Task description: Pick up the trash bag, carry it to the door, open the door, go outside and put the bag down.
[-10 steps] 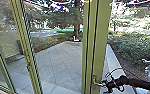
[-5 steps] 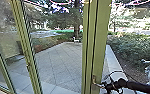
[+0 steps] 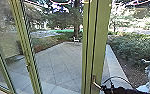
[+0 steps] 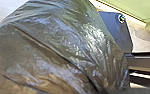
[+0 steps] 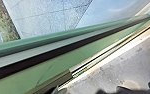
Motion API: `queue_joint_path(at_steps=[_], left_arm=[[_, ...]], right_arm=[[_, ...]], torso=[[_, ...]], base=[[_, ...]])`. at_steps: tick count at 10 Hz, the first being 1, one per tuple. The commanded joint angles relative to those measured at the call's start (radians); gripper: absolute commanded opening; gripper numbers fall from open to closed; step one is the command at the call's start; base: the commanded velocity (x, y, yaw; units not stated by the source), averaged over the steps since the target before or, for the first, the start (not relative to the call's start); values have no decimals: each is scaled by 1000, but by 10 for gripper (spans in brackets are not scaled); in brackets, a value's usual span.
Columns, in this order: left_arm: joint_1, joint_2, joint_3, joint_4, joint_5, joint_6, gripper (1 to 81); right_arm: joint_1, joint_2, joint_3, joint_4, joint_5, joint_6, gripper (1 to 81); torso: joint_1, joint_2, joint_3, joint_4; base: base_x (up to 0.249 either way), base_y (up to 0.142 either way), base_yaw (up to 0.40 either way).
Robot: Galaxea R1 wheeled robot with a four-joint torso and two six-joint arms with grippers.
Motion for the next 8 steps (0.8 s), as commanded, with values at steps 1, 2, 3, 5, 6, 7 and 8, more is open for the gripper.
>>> queue_joint_path(at_steps=[1, 2, 3, 5, 6, 7, 8], left_arm=[[-45, -15, 5, -11, 62, -4, 10], [-45, -15, 5, -11, 62, -4, 10], [-44, -16, 5, -12, 62, -4, 10], [-42, -15, 5, -12, 62, -4, 10], [-42, -15, 5, -12, 62, -4, 10], [-42, -16, 5, -12, 62, -4, 10], [-42, -16, 4, -12, 62, -4, 10]], right_arm=[[1, 36, 23, -100, -123, 21, 811], [-5, 40, 23, -118, -115, 20, 811], [-6, 40, 28, -123, -115, 20, 811], [-2, 42, 30, -126, -108, 20, 811], [-2, 42, 31, -129, -99, 20, 811], [-2, 40, 30, -129, -97, 18, 811], [1, 40, 28, -129, -97, 20, 811]], torso=[[0, 0, 0, 0], [0, 0, 0, 0], [0, 0, 0, 0], [0, 0, 0, 0], [0, 0, 0, 0], [0, 0, -37, 0], [0, 0, -57, 0]], base=[[0, 0, 0], [0, 0, 0], [0, 0, 0], [0, 0, 0], [0, 0, 0], [0, 0, 0], [0, 0, 0]])
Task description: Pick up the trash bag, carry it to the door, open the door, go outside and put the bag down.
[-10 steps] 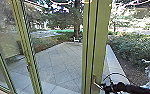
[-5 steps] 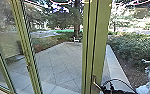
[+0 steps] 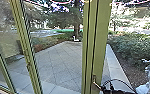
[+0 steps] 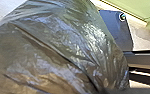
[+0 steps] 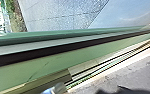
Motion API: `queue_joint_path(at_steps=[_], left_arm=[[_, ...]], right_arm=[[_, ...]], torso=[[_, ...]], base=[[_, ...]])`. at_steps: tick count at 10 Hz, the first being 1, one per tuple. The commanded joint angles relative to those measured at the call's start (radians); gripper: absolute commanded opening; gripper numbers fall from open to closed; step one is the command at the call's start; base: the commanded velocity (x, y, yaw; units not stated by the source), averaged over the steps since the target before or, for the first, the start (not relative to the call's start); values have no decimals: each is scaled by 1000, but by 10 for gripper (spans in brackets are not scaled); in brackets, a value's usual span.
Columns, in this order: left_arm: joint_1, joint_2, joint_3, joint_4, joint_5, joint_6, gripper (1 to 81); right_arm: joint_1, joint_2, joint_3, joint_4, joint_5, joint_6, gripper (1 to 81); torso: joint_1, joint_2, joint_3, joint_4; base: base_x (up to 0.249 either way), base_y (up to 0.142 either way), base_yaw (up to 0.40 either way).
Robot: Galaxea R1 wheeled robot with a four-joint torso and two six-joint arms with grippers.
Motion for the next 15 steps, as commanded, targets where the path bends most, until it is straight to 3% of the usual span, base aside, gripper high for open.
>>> queue_joint_path(at_steps=[1, 4, 6, 15], left_arm=[[-48, -15, 5, -10, 65, -2, 10], [-46, -18, 4, -11, 65, -4, 10], [-46, -20, 4, -11, 65, -4, 10], [-37, -24, 4, -10, 85, -4, 10]], right_arm=[[41, 25, 19, -6, -214, 16, 811], [56, 20, 16, -6, -195, 15, 811], [76, 10, -5, -6, -195, 13, 811], [137, 13, -88, -6, -180, 10, 811]], torso=[[0, 0, -62, 0], [0, 0, -140, 0], [-2, -1, -114, -1], [-6, -4, -123, -2]], base=[[0, 0, 0], [0, 0, 0], [0, 0, 0], [44, 0, 0]])
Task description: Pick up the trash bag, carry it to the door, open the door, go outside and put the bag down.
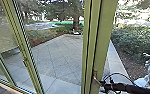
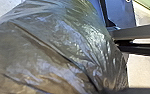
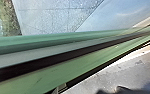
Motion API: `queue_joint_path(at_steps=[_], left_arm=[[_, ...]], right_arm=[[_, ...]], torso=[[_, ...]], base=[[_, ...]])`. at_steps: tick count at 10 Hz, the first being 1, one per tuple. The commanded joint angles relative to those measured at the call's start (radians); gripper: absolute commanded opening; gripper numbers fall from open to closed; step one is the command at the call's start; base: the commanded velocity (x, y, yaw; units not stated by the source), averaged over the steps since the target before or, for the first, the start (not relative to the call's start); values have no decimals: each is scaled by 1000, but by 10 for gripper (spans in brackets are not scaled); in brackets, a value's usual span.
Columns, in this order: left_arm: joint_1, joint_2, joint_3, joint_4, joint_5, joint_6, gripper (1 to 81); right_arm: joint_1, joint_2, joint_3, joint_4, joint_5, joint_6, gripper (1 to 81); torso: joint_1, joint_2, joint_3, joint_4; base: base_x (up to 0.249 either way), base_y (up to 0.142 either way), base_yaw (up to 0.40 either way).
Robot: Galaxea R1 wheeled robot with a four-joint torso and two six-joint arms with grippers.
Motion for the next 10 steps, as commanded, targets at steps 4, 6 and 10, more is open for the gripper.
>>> queue_joint_path(at_steps=[4, 6, 10], left_arm=[[-42, -12, 7, -9, 66, -3, 10], [-42, -13, 7, -9, 68, -3, 10], [-35, -15, 7, -9, 68, -3, 10]], right_arm=[[60, 31, -85, -9, -58, 73, 811], [80, 30, -103, -9, -58, 73, 811], [138, 5, -185, -10, -60, -16, 811]], torso=[[-3, -2, 0, -1], [-3, -2, 0, -1], [0, 0, -2, -1]], base=[[113, 0, 0], [92, 0, 0], [0, 0, 0]])
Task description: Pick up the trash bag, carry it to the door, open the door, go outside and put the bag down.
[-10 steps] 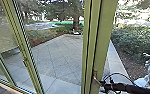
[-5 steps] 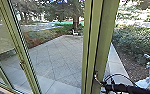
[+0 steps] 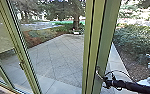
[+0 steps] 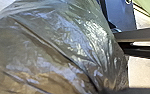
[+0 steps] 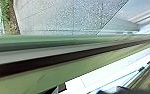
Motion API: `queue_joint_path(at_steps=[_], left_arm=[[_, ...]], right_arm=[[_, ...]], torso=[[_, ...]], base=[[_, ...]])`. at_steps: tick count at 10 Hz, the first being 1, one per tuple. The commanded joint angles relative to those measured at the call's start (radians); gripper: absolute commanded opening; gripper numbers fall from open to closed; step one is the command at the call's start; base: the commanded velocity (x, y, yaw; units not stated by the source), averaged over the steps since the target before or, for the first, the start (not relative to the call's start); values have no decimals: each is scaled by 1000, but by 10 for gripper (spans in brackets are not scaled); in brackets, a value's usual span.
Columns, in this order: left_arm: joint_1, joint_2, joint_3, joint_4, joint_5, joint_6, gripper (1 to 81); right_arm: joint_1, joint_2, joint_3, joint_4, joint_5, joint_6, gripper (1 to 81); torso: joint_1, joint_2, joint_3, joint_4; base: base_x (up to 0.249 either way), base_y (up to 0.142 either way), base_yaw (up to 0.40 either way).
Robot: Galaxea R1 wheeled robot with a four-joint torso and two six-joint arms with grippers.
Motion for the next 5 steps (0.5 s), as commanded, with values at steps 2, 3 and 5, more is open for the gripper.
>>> queue_joint_path(at_steps=[2, 3, 5], left_arm=[[-22, -17, 7, -9, 72, -3, 10], [-18, -20, 7, -9, 71, -3, 10], [-18, -22, 9, -9, 71, -3, 10]], right_arm=[[175, -77, -66, -36, -145, -78, 811], [213, -115, -65, -73, -149, -81, 811], [316, -138, -77, -144, -186, -83, 811]], torso=[[1, 1, 0, 0], [1, 1, -1, 0], [2, 3, -2, 0]], base=[[0, 0, 0], [0, 0, 0], [0, 0, 0]])
